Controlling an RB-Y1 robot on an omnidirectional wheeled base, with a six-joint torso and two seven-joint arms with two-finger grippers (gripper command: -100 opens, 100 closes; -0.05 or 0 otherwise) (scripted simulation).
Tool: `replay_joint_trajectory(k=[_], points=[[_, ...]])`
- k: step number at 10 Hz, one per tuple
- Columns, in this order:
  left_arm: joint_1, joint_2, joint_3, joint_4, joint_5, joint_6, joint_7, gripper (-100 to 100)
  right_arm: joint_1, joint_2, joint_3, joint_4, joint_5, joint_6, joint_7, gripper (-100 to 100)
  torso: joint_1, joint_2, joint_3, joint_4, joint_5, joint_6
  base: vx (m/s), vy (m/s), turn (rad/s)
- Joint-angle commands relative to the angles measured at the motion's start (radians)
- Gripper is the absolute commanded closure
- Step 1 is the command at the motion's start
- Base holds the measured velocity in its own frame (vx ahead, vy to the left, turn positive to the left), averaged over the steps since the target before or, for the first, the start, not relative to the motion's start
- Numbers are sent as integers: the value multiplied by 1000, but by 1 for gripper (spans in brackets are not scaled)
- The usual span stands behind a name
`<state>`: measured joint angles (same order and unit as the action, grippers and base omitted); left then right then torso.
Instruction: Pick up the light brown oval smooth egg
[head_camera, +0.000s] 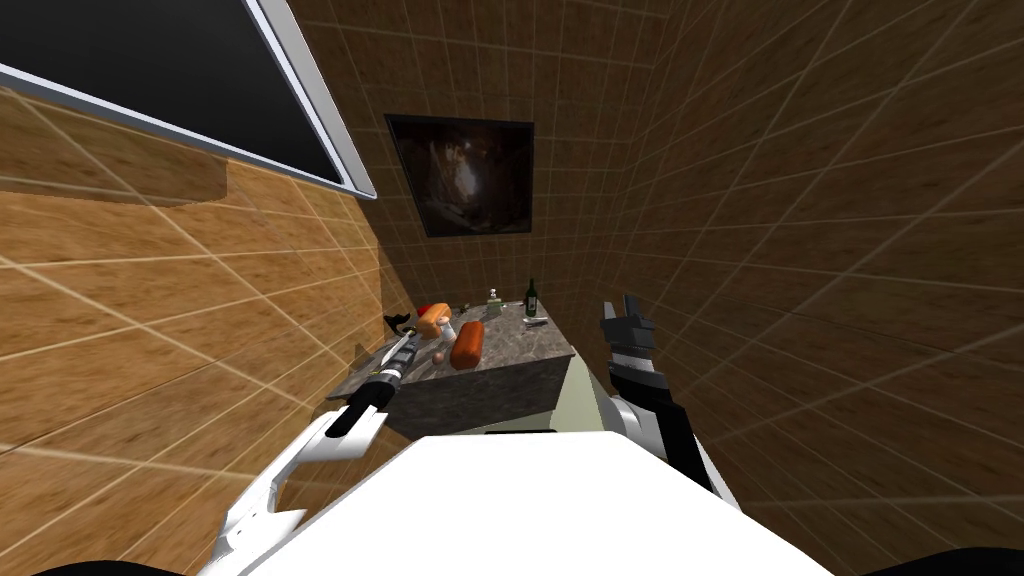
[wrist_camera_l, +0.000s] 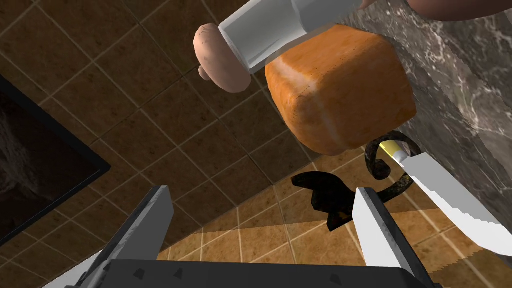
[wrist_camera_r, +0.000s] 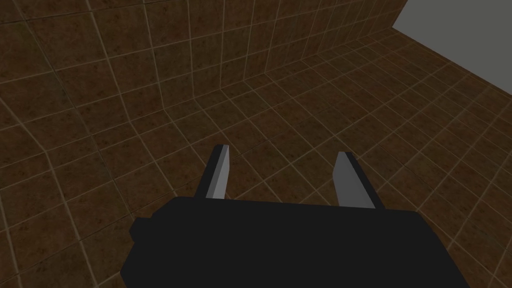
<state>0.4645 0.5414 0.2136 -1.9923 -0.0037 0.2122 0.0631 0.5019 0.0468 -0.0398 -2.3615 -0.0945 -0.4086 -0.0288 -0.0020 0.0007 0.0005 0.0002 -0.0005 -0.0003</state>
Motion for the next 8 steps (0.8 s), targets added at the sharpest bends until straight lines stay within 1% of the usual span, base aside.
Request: replay_joint_trajectory(k=[1, 2, 3, 4, 5, 6, 7, 8], points=[[-19, 17, 4, 18, 7, 50, -1, -100, 0, 0, 0, 0, 0, 0, 0, 0, 0, 0, 0, 0, 0, 0, -10, -36, -18], [-19, 17, 4, 18, 7, 57, -1, -100, 0, 0, 0, 0, 0, 0, 0, 0, 0, 0, 0, 0, 0, 0, -12, -29, -14], [-36, 26, 7, 30, 12, 99, -5, -100, 0, 0, 0, 0, 0, 0, 0, 0, 0, 0, 0, 0, 0, 0, -15, -43, -23], [-36, 26, 7, 30, 12, 103, -5, -100, 0, 0, 0, 0, 0, 0, 0, 0, -1, 0, 0, 0, 0, 0, -10, -38, -8], [-53, 33, 8, 43, 17, 140, -9, -100, 0, 0, 0, 0, 0, 0, 0, 0, 0, 0, 0, 0, 0, 0, -13, -39, -18], [-53, 33, 8, 43, 17, 149, -9, -100, 0, 0, 0, 0, 0, 0, 0, 0, -1, 0, 0, 0, 0, 0, -11, -35, -10], [-71, 39, 9, 55, 22, 187, -14, -100, 0, 0, 0, 0, 0, 0, 0, 0, 0, 0, 0, 0, 0, 0, -16, -45, -17], [-71, 39, 9, 55, 22, 194, -14, -100, 0, 0, 0, 0, 0, 0, 0, 0, -1, 0, 0, 0, 0, 0, -14, -39, -8]])
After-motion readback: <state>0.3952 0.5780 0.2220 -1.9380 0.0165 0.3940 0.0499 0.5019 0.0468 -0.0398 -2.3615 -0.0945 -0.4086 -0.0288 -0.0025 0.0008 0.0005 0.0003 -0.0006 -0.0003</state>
